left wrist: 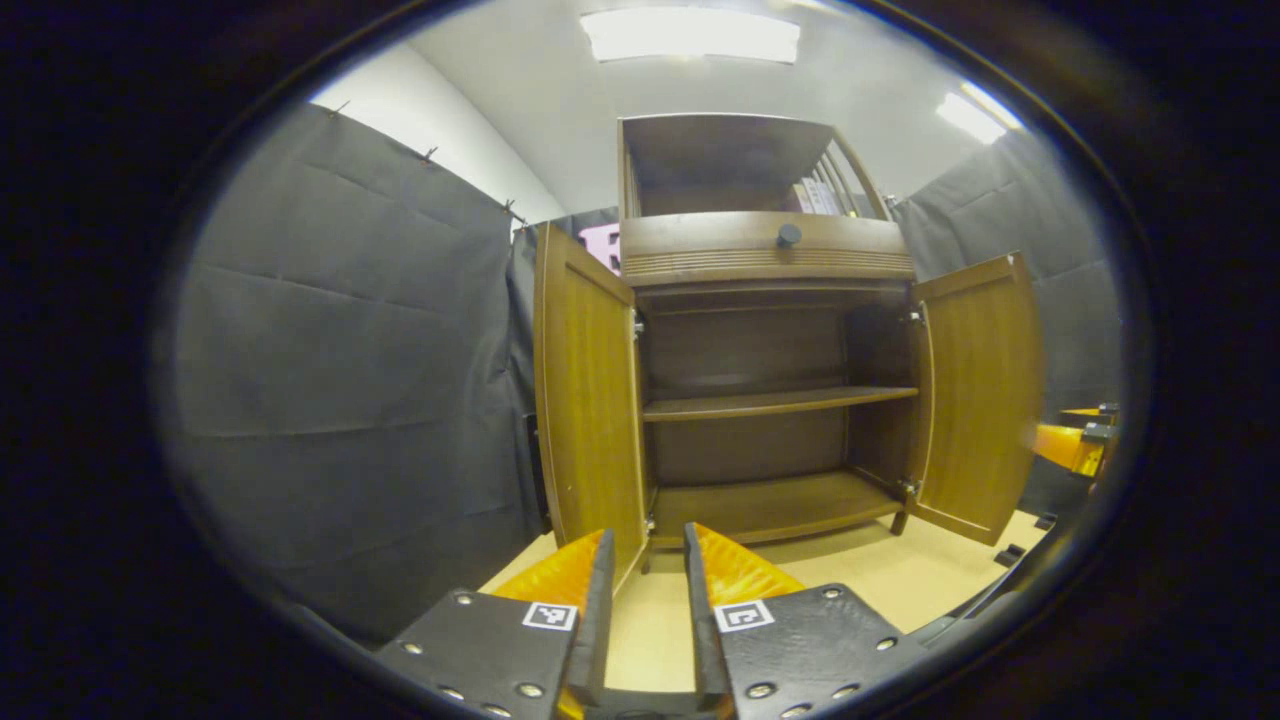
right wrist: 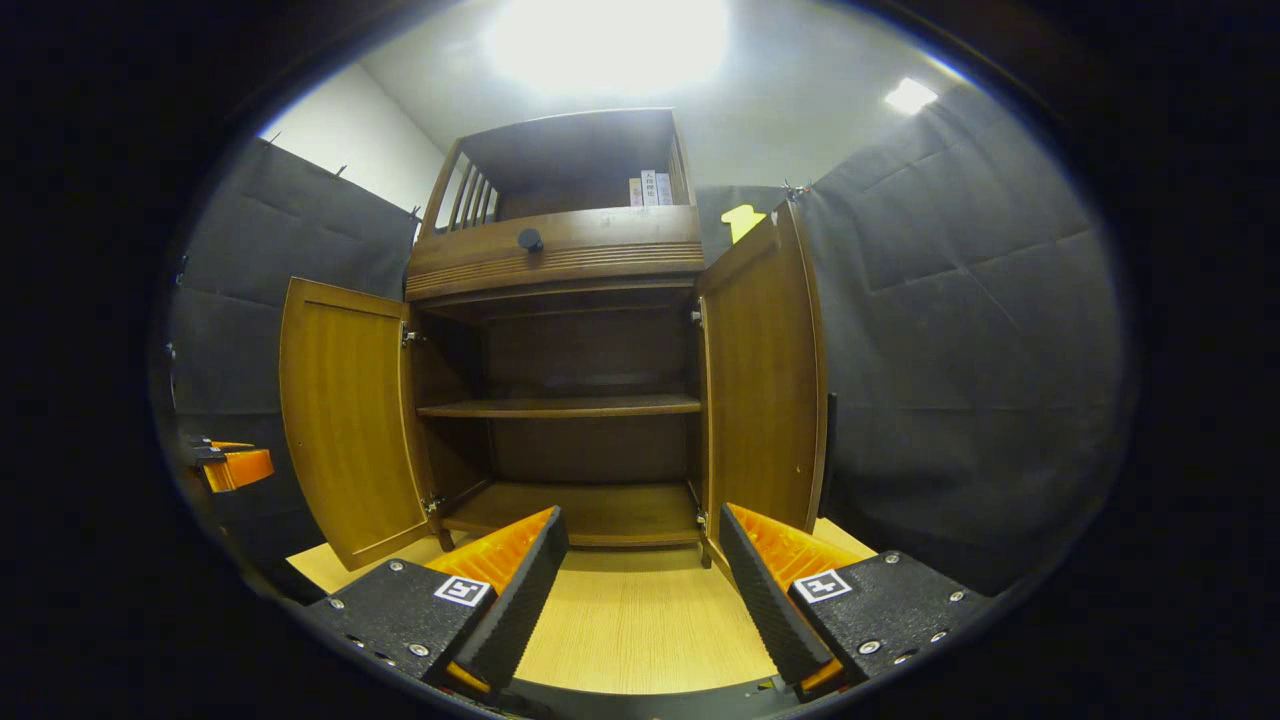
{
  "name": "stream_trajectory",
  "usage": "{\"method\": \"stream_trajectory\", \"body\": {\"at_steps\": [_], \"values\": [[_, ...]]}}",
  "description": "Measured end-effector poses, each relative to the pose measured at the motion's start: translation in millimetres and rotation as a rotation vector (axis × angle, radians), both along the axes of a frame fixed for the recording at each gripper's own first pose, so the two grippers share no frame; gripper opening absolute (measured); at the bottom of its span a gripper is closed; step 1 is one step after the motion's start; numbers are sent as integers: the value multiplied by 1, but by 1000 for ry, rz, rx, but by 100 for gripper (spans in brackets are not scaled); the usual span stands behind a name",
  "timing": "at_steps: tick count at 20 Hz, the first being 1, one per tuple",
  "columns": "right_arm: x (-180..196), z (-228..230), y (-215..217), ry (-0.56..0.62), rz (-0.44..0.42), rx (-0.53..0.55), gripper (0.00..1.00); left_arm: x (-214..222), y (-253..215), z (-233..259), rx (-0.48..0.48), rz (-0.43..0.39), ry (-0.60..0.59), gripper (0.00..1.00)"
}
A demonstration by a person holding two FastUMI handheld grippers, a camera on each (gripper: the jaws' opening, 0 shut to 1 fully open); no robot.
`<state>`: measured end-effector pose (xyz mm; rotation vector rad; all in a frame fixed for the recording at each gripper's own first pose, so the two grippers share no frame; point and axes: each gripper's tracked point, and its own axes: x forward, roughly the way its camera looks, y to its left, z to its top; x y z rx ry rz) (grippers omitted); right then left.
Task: Open the right door of the double-door shoe cabinet with the right hand, and open the left door with the left hand.
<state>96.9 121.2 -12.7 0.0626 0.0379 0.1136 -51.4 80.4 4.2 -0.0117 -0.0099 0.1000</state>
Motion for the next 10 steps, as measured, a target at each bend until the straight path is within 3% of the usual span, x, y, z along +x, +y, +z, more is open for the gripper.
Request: {"method": "stream_trajectory", "body": {"at_steps": [5, 8, 9, 10], "values": [[-2, 2, 4, -1, -9, 5, 94, -5, 3, 3, 7, 12, -38, 97], [-3, 4, 3, -4, -23, 21, 94, -4, 7, 3, 13, 19, -47, 97], [-3, 3, 2, -1, -32, 21, 94, -4, 9, 3, 12, 24, -50, 90], [-3, 3, 2, 3, -35, 22, 94, -4, 12, 2, 9, 29, -49, 97]]}}
